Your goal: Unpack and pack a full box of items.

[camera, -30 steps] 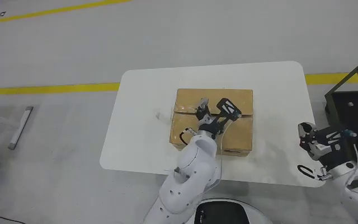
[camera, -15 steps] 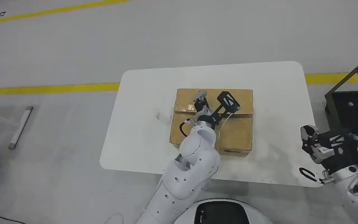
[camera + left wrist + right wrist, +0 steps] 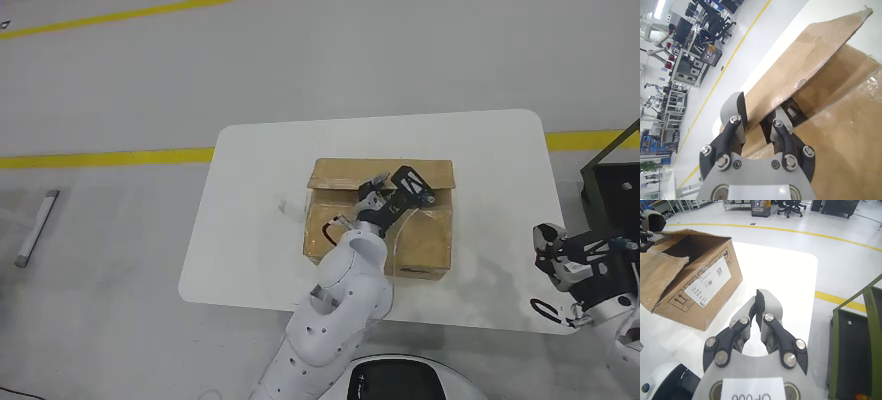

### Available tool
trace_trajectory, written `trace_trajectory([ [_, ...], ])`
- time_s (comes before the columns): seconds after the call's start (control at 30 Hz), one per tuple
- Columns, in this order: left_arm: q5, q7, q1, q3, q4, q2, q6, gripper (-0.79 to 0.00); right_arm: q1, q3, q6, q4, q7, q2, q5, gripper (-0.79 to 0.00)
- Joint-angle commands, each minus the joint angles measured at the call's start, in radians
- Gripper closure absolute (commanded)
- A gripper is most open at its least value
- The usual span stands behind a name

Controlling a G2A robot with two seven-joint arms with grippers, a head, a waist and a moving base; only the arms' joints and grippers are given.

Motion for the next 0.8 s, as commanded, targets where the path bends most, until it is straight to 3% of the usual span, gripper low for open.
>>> trace_trajectory([
  [0.0, -0.003, -0.004, 0.021, -0.007, -0.024, 0.002, -0.012, 0.000, 0.001, 0.000, -0.001, 0.004, -0.002, 0.000, -0.003, 0.000],
  [0.37, -0.032, -0.038, 0.115, -0.012, -0.164, 0.006, -0.062, 0.000, -0.002, 0.020, 0.002, 0.018, -0.003, 0.001, 0.010, 0.000],
  [0.4, -0.031, -0.036, 0.112, -0.011, -0.163, 0.005, -0.060, -0.142, -0.002, 0.020, 0.002, 0.018, -0.004, 0.001, 0.012, 0.000],
  [0.43, -0.031, -0.036, 0.107, -0.009, -0.156, 0.004, -0.056, -0.634, -0.002, 0.021, 0.002, 0.019, -0.004, 0.001, 0.013, 0.000],
  [0.47, -0.025, -0.032, 0.094, -0.006, -0.146, 0.002, -0.053, -0.785, -0.003, 0.021, 0.004, 0.018, -0.004, 0.001, 0.013, 0.000],
  [0.6, 0.043, 0.007, 0.007, 0.028, -0.087, -0.009, -0.035, -0.785, -0.007, 0.022, 0.004, 0.012, -0.009, 0.001, 0.018, 0.000],
  [0.77, 0.062, 0.042, -0.121, 0.063, 0.052, -0.033, -0.007, -0.785, -0.016, 0.028, 0.005, 0.004, -0.016, 0.001, 0.025, 0.000],
])
